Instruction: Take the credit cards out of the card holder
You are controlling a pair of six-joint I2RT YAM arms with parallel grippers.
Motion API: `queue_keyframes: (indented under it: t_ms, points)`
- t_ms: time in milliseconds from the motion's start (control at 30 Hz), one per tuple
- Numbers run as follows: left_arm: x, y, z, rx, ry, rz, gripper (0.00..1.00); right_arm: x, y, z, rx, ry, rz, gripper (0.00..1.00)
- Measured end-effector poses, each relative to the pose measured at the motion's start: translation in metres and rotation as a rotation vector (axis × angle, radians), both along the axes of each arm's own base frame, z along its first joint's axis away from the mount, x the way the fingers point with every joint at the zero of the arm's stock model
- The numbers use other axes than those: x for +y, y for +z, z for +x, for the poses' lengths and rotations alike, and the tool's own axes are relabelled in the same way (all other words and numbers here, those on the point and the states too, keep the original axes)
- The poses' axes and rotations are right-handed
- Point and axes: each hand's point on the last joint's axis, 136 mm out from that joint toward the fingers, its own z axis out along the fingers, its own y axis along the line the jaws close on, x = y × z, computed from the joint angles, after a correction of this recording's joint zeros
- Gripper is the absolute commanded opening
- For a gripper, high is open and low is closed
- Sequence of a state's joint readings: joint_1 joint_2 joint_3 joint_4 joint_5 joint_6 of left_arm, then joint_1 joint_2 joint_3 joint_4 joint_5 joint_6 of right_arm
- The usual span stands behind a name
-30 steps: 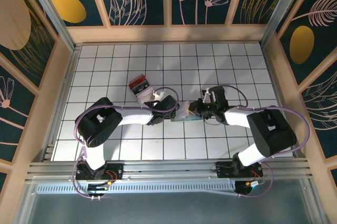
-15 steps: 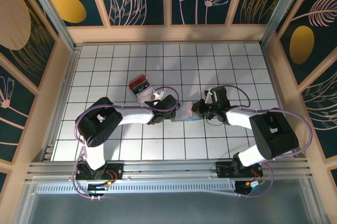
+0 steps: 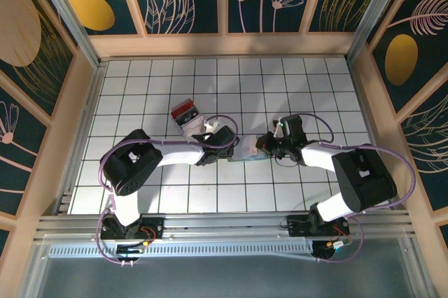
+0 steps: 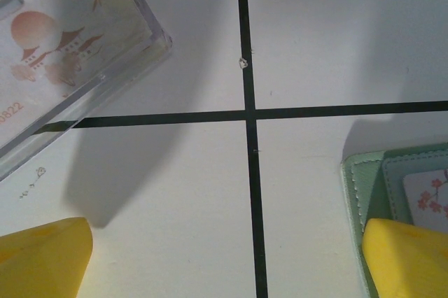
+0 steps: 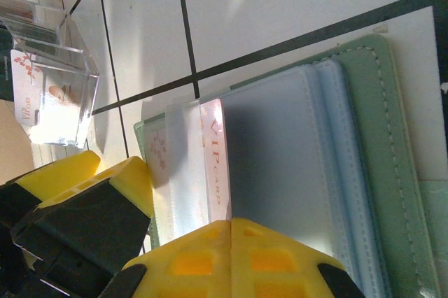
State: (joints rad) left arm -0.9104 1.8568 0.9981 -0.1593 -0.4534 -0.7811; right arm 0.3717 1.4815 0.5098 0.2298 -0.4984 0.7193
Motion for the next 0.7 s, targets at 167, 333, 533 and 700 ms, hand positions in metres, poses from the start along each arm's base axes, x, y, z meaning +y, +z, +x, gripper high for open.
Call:
queue_keyframes:
  t_ms: [167,333,533,700]
  points:
    - [-0.008,0.016,0.001,-0.021,-0.053,-0.027,0.99,0.000,0.000,0.000,-0.002,0.000,0.001,0.00]
    - [-0.024,0.033,0.007,-0.053,-0.105,-0.068,0.99,0.000,0.000,0.000,-0.003,0.000,0.001,0.00]
    - [-0.045,0.035,0.009,-0.056,-0.167,-0.075,0.99,0.000,0.000,0.000,-0.003,0.000,0.001,0.00]
    - [-0.055,0.013,0.002,-0.012,-0.219,-0.044,0.99,0.000,0.000,0.000,-0.003,0.000,0.001,0.00]
